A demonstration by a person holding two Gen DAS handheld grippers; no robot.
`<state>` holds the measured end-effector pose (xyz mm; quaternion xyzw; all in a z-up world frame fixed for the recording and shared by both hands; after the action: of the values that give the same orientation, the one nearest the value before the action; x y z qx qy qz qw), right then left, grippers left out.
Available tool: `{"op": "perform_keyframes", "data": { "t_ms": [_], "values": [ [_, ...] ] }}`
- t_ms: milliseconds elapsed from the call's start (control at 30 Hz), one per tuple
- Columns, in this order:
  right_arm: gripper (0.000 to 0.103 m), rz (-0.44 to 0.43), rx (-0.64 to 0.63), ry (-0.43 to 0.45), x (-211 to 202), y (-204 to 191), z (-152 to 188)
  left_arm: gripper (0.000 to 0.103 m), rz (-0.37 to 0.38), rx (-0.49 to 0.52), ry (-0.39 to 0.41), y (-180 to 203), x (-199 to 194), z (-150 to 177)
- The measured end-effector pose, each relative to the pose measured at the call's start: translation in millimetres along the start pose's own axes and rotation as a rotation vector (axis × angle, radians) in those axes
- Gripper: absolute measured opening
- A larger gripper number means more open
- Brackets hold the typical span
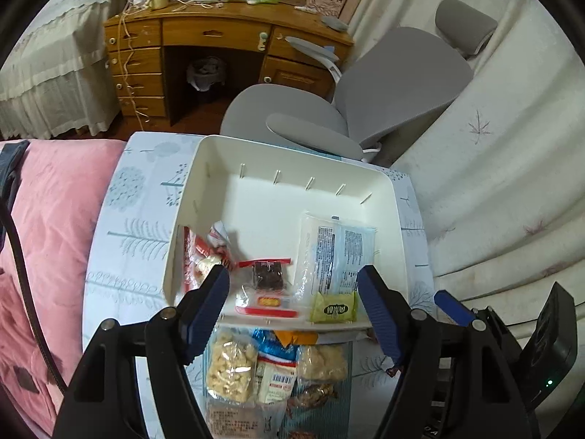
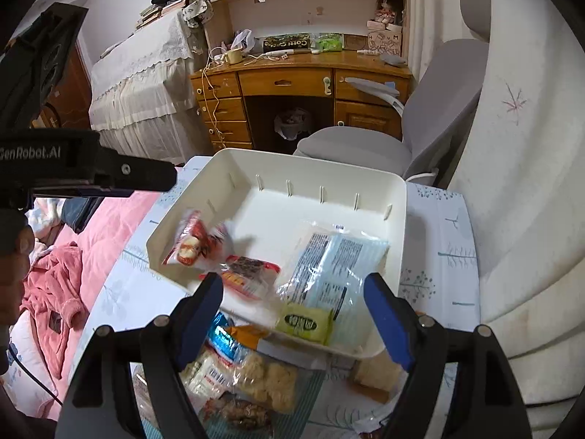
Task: Organize snacks
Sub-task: 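Withdraw both grippers from the tray back over the remaining snacks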
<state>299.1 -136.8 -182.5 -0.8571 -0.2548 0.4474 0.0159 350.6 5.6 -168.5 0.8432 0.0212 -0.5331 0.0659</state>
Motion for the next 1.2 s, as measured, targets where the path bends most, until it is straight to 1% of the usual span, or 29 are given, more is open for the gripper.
{"op": "perform_keyframes", "data": {
  "t_ms": [100,300,533,667,767,967,1033,1100,1200],
  "values": [
    [0.080,-0.023,0.011,0.001,-11,-7,9,0.072,-0.020,-0.010,0.018,-3,-15,10],
    [0.080,-0.069,0.008,0.009,-37,-22,30,0.072,-0.043,-0.035,0.043,-6,-48,46],
    [0.080,-0.123,0.012,-0.001,-65,-39,67,0.072,-0.074,-0.083,0.044,-16,-79,104],
    [0.080,-0.152,0.024,-0.012,-77,-45,90,0.072,-0.099,-0.107,0.030,-23,-88,135],
    [0.080,-0.184,0.058,-0.032,-80,-46,108,0.072,-0.112,-0.126,0.018,-28,-92,157],
    [0.080,-0.246,0.174,-0.102,-75,-45,149,0.077,-0.138,-0.141,-0.022,-34,-91,192],
    [0.080,-0.265,0.222,-0.126,-73,-43,162,0.079,-0.150,-0.142,-0.045,-35,-88,202],
    [0.080,-0.280,0.264,-0.149,-70,-43,174,0.085,-0.155,-0.141,-0.062,-36,-85,211],
    [0.080,-0.301,0.324,-0.170,-67,-43,188,0.086,-0.171,-0.129,-0.102,-39,-77,222]
  ]
}}
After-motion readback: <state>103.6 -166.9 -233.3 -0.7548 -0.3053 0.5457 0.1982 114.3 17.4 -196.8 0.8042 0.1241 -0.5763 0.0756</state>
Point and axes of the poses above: each gripper's, at about its wrist camera, not at the fingertips, and x roughly the way its jaws point, y to its right, z to its underside, the point moved 9 cm from there along x, roughly the way its jaws point, and after that the axes turned 12 degrees about -z, right-handed, at the moved point
